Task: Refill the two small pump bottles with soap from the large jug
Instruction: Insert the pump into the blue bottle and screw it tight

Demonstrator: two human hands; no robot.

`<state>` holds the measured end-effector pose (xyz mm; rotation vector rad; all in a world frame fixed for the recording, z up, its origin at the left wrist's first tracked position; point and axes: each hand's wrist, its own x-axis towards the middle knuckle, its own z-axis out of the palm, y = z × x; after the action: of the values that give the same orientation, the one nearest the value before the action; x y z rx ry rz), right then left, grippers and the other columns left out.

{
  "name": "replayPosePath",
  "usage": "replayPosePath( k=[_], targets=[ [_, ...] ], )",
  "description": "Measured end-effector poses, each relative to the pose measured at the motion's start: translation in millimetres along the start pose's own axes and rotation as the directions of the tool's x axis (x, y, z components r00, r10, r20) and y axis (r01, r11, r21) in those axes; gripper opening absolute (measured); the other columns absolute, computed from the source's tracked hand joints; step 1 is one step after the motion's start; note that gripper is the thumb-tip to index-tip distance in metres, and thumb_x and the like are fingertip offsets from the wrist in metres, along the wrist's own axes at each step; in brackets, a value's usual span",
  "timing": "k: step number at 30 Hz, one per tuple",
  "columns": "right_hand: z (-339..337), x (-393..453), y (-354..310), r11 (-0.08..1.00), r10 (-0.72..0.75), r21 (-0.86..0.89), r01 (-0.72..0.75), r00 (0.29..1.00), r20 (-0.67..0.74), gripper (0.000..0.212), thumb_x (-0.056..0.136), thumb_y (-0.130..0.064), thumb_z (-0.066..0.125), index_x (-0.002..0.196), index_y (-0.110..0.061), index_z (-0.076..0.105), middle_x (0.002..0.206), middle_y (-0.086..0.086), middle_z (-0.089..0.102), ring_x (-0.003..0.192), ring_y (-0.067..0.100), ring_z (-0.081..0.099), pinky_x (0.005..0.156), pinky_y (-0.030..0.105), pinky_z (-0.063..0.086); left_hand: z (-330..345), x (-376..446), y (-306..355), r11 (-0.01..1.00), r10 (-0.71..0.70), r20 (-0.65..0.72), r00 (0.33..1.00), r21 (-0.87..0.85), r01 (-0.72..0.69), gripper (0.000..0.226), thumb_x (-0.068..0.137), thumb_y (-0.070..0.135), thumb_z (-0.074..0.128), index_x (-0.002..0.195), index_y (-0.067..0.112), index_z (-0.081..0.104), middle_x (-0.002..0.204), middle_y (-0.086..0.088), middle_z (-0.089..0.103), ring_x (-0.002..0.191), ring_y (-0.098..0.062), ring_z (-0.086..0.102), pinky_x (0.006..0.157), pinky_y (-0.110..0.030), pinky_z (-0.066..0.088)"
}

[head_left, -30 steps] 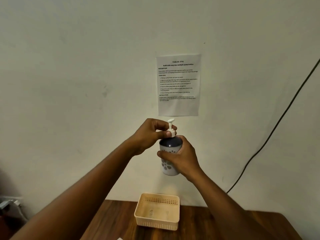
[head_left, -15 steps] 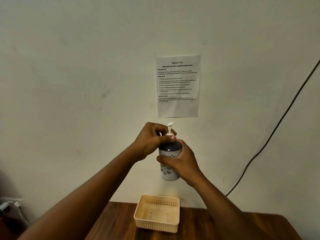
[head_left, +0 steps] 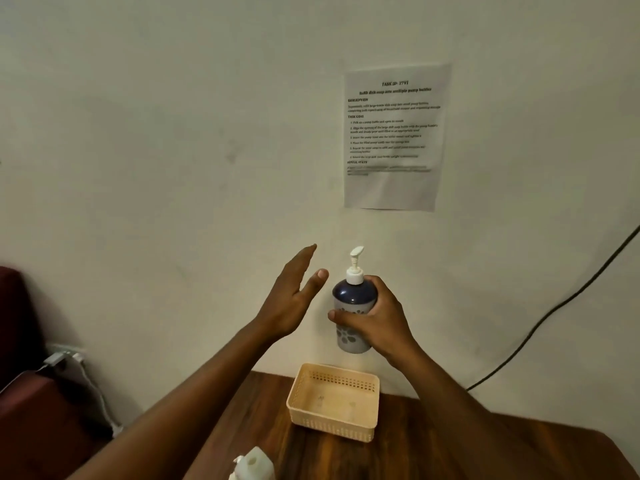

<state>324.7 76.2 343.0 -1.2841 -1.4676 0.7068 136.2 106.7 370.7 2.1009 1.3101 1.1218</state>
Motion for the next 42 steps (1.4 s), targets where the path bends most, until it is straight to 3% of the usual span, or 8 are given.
replayPosePath(
  k=[8,15,24,30,37,42],
  targets=[
    [62.8,30.5,75.5,0.999,0.026,-0.048,-0.025,0.999,0.024,0.082,0.060,-0.037,0.094,0.125,-0.036,0.046,0.119,-0.017,0.056,0.108,0.013,0.056,0.087,0.020,0.047,22.6,3.2,-106.4,0.995,-0.089,-0.002,0.996,0.047,0.089,0.072,0.099,0.070,0.032,0.163,0.039,0.016,0.171,0.013,0.016,0.157,-0.010,0.016,0.124,-0.034,0.015],
    [114.6,55.3,150.8,0.983,0.136,-0.136,-0.127,0.989,0.061,0.082,0.060,-0.034,0.094,0.129,-0.027,0.050,0.127,-0.008,0.058,0.113,0.012,0.053,0.094,0.027,0.043,47.3,1.0,-185.8,0.988,-0.118,0.047,0.992,0.107,0.113,0.069,0.104,0.058,0.033,0.165,0.031,0.014,0.173,0.008,0.013,0.159,-0.013,0.009,0.129,-0.051,0.011],
    [182.1,69.7,249.8,0.959,0.229,-0.188,-0.213,0.971,0.069,0.084,0.056,-0.031,0.096,0.127,-0.029,0.052,0.123,-0.010,0.060,0.109,0.010,0.052,0.092,0.028,0.042,93.1,-2.9,-283.7,0.968,-0.181,0.126,0.975,0.198,0.155,0.073,0.102,0.063,0.029,0.165,0.031,0.010,0.173,0.009,0.004,0.159,-0.011,0.002,0.128,-0.048,0.002],
    [211.4,73.3,303.6,0.941,0.264,-0.225,-0.252,0.964,0.026,0.081,0.057,-0.028,0.095,0.126,-0.027,0.053,0.123,-0.009,0.060,0.112,0.014,0.055,0.089,0.025,0.040,108.9,-3.7,-318.0,0.960,-0.207,0.158,0.965,0.225,0.169,0.075,0.100,0.066,0.027,0.165,0.035,0.005,0.174,0.008,-0.001,0.160,-0.013,-0.002,0.125,-0.042,-0.003],
    [245.6,72.7,357.3,0.923,0.221,-0.317,-0.218,0.975,-0.026,0.080,0.059,-0.025,0.095,0.127,-0.019,0.055,0.126,0.002,0.055,0.110,0.016,0.055,0.085,0.021,0.038,127.8,-7.7,-359.2,0.956,-0.232,0.178,0.956,0.226,0.189,0.075,0.100,0.066,0.026,0.165,0.034,0.008,0.174,0.007,0.001,0.160,-0.014,-0.002,0.128,-0.048,0.001],
    [257.7,71.1,379.0,0.906,0.216,-0.363,-0.216,0.975,-0.042,0.080,0.061,-0.028,0.094,0.129,-0.015,0.054,0.127,0.004,0.057,0.116,0.021,0.054,0.091,0.021,0.039,131.8,-12.1,-371.9,0.959,-0.232,0.189,0.954,0.211,0.192,0.074,0.101,0.062,0.029,0.165,0.030,0.010,0.174,0.005,0.003,0.160,-0.014,-0.002,0.129,-0.051,0.004]
  ],
)
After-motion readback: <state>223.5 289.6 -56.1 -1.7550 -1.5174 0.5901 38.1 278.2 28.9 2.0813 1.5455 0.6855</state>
